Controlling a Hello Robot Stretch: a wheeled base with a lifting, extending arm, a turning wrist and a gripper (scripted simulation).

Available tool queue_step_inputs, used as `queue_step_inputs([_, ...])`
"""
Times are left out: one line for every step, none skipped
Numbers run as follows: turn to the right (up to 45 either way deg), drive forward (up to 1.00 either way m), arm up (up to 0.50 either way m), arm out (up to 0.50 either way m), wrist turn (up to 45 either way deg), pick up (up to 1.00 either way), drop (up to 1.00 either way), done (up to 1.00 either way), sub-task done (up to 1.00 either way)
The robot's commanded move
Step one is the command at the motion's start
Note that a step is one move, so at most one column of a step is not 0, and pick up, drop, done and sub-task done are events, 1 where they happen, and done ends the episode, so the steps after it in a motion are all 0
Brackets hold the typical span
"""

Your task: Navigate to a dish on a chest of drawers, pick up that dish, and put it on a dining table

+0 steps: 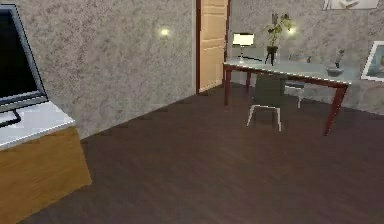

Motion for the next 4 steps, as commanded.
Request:
queue_step_inputs([0.0,1.0,0.0,0.0,0.0,0.0,0.0,0.0,0.0])
queue_step_inputs([3.0,0.0,0.0,0.0,0.0,0.0,0.0,0.0,0.0])
queue_step_inputs([0.0,1.0,0.0,0.0,0.0,0.0,0.0,0.0,0.0])
queue_step_inputs([0.0,0.75,0.0,0.0,0.0,0.0,0.0,0.0,0.0])
